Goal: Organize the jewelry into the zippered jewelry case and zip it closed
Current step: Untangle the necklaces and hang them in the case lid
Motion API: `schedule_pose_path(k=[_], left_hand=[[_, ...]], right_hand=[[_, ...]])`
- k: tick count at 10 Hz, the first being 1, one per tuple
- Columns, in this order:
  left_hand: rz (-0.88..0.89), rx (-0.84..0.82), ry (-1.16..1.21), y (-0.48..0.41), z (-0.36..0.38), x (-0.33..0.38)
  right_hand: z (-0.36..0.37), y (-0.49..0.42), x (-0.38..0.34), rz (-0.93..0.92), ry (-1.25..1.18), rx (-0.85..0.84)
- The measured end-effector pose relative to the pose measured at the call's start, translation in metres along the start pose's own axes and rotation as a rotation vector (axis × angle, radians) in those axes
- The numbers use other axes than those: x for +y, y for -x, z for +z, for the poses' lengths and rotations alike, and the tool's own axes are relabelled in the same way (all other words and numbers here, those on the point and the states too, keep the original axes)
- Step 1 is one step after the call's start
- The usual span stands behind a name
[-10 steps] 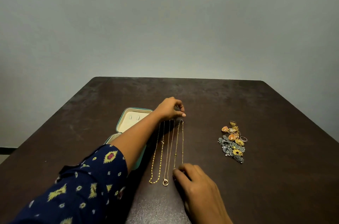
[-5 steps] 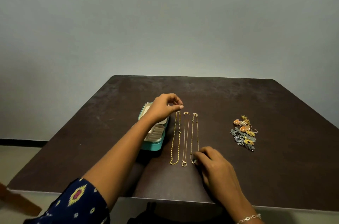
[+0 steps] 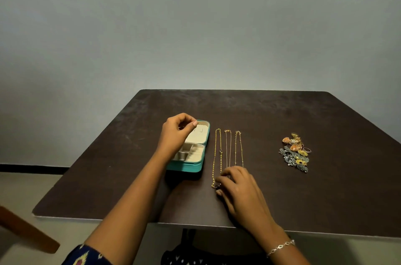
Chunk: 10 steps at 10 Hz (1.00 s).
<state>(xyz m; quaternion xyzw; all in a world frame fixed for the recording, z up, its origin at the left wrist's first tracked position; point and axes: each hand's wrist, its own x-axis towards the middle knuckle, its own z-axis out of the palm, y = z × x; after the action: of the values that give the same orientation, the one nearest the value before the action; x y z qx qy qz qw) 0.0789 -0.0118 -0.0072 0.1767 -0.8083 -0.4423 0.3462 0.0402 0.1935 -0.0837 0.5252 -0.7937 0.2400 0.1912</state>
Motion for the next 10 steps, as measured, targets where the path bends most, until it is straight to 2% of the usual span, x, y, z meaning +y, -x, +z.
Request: schedule_pose_path(k=[3, 6, 7, 8, 9, 10], left_hand=[[0.028, -0.135, -0.231, -0.025, 0.011, 0.013], [0.101, -0.432, -0.601, -0.079, 0.053, 0.011], [0.114, -0.524, -0.719, -0.091, 0.066, 0.005], [0.103, -0.579, -0.819, -0.1, 0.078, 0.001], [0.074, -0.613, -0.884, -0.106, 0.087, -0.005], [0.067, -0.622, -0.951, -0.109, 0.094, -0.013]], right_hand=[[0.004, -0.007, -0.013, 0.14, -0.046, -0.088], [0.01, -0.009, -0.012, 0.128, -0.06, -0.109], [0.012, -0.008, -0.011, 0.198, -0.107, -0.12], [0.01, -0.008, -0.011, 0.154, -0.133, -0.152], [0.01, -0.01, -0.012, 0.197, -0.107, -0.202], [0.028, -0.002, -0.002, 0.069, 0.061, -0.084]])
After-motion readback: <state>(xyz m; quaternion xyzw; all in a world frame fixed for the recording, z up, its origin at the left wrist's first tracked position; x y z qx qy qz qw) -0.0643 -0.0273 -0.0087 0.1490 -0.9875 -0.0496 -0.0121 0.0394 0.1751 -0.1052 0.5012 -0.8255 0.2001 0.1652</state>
